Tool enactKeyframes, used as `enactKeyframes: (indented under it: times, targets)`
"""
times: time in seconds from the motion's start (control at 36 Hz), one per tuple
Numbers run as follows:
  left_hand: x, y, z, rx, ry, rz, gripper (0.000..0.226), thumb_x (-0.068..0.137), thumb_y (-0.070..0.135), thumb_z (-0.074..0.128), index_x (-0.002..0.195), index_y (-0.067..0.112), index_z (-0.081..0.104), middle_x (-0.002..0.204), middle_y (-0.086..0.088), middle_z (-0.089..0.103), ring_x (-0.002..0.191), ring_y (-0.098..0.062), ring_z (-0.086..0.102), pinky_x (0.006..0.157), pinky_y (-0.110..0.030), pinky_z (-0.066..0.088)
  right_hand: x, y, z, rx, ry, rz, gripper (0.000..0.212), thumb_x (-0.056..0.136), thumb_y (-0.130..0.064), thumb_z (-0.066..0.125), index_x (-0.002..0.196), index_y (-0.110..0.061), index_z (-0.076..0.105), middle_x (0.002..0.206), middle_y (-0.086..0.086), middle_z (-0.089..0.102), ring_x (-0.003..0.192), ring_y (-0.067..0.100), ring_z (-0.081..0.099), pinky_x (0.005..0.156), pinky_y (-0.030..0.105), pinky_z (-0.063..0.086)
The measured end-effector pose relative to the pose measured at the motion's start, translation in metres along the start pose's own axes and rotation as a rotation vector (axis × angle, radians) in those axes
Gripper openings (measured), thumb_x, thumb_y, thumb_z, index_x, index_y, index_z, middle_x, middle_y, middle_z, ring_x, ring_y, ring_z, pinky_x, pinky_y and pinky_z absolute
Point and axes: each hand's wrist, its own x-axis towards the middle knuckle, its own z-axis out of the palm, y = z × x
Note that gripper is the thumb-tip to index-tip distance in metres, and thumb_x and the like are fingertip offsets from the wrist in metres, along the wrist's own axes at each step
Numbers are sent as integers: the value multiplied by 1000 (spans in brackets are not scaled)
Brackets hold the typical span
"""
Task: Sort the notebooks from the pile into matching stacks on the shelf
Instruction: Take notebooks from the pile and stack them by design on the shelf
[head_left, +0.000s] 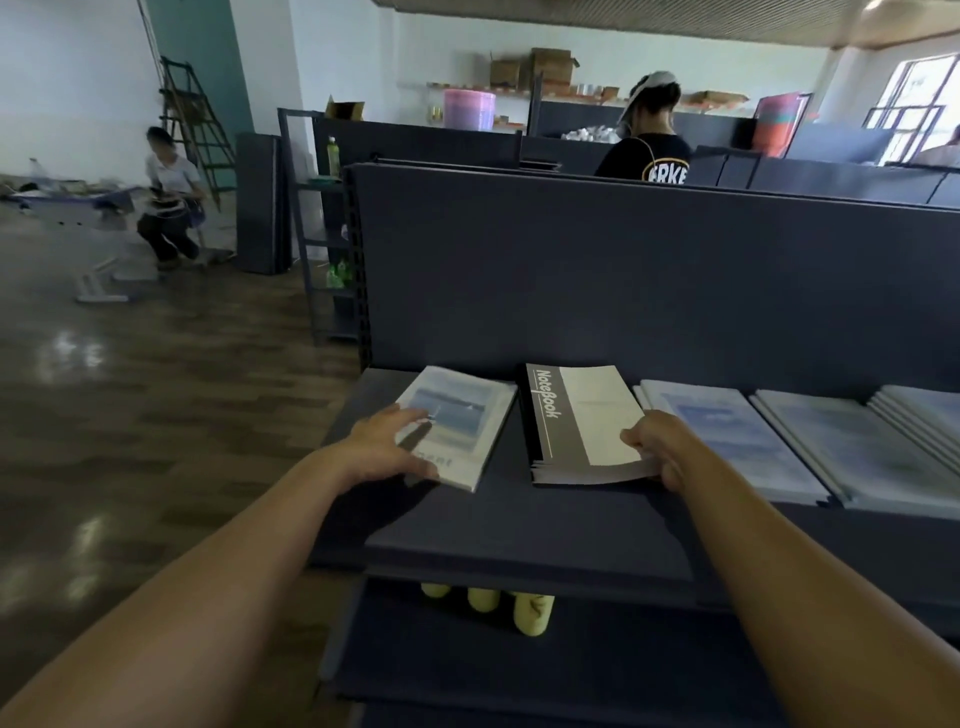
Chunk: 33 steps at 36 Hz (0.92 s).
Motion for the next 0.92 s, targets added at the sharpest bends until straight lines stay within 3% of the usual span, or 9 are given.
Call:
enactKeyframes:
  times: [0.06, 0.22, 0.33, 0.39, 0.5, 0.61, 0.75, 0.86, 0.92]
  targets:
    - [1, 2, 8, 157, 12, -7, 83, 77, 46, 76, 147, 34, 33, 160, 1, 14, 146, -26, 11, 117, -43, 19, 3, 0, 1, 3, 8, 20, 26, 92, -2, 51, 117, 0, 57, 118, 17, 61, 106, 32, 55, 82, 35, 39]
    - [6, 16, 13, 104, 66, -65, 105, 72, 56, 76, 153, 26, 17, 160, -3, 12, 146, -29, 14, 116, -44, 22, -1, -4, -1, -75, 0, -15, 21, 93, -2, 51, 114, 1, 52, 108, 12, 52, 95, 27, 46, 81, 35, 35]
    - [15, 19, 8, 177, 158, -164, 112, 72, 50, 78, 153, 21, 7, 157, -9, 19, 143, -32, 19, 113, -44, 24, -4, -5, 0, -237, 51, -127, 14, 87, -2, 55, 100, 4, 53, 94, 16, 52, 75, 26, 49, 66, 29, 37]
    - [15, 22, 8, 15, 193, -248, 112, 73, 37, 82, 153, 16, 7, 154, -14, 24, 140, -34, 27, 112, -44, 30, -7, -5, 2, -322, 93, -153, 18, 85, -3, 54, 101, 4, 53, 93, 17, 53, 80, 29, 54, 67, 31, 42]
    - [13, 18, 8, -409, 289, -259, 45, 79, 10, 74, 117, 1, 52, 117, -16, 61, 101, -30, 61, 89, -41, 52, -21, -7, 9, -694, 263, -188, 43, 85, -14, 59, 126, -7, 46, 116, 13, 53, 110, 31, 49, 89, 38, 43]
    - [6, 14, 8, -476, 510, -178, 15, 87, 10, 53, 102, 8, 52, 104, -14, 59, 91, -32, 60, 81, -45, 54, -31, -9, 19, -877, 451, -444, 56, 88, -24, 61, 137, -16, 37, 141, 9, 40, 129, 30, 36, 103, 42, 32]
    - [-9, 29, 0, -731, 654, 42, 15, 91, 2, 49, 104, 8, 50, 98, -9, 58, 82, -22, 57, 60, -30, 48, -45, -29, 45, -572, 408, -724, 47, 99, -40, 41, 140, -16, 41, 138, 6, 50, 125, 27, 43, 97, 38, 38]
    - [-13, 54, -2, -880, 664, 113, 14, 91, -1, 49, 102, 7, 50, 87, -2, 56, 75, -15, 55, 59, -30, 46, -57, -47, 71, -101, 108, -549, 53, 98, -50, 35, 140, -18, 40, 133, 6, 55, 116, 28, 54, 97, 41, 44]
    - [-14, 65, 2, -909, 640, 139, 14, 91, -1, 49, 103, 7, 51, 86, 0, 56, 75, -13, 55, 62, -31, 46, -64, -47, 81, 60, 90, -516, 47, 98, -43, 41, 138, -18, 42, 129, 5, 56, 110, 25, 56, 94, 41, 47]
